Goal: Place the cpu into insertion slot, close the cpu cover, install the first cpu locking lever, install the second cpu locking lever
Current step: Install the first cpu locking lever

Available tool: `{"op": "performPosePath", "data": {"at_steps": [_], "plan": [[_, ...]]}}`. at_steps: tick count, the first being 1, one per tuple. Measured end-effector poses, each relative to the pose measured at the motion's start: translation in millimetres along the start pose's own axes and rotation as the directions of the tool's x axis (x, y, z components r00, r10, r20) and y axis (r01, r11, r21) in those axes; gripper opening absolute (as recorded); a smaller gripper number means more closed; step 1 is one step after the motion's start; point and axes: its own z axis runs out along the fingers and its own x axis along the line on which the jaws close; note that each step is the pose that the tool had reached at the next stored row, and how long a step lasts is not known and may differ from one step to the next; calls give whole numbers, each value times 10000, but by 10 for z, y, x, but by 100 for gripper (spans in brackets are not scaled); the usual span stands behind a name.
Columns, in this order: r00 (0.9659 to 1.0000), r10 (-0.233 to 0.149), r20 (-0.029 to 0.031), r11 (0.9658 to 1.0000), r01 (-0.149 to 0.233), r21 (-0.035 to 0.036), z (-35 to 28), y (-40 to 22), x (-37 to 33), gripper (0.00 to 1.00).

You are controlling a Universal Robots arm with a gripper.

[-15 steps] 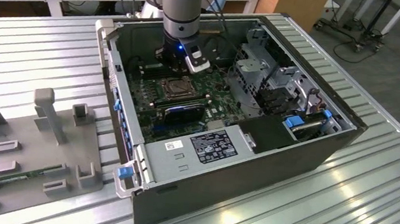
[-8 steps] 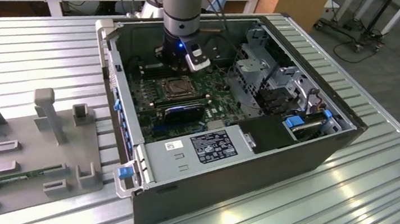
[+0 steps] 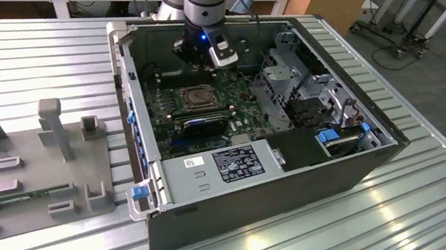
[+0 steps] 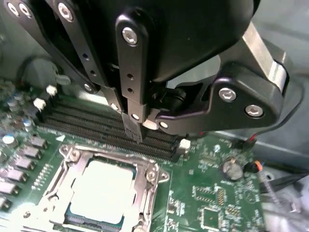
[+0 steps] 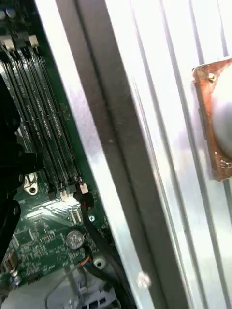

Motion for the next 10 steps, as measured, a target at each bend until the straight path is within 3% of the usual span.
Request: {"op": "performPosePath", "data": {"at_steps": [7, 10], "plan": [[10000, 0, -1, 10000, 0, 2, -228, 58, -22, 11], [10000, -1, 0, 10000, 1, 2, -243, 62, -24, 11]]}}
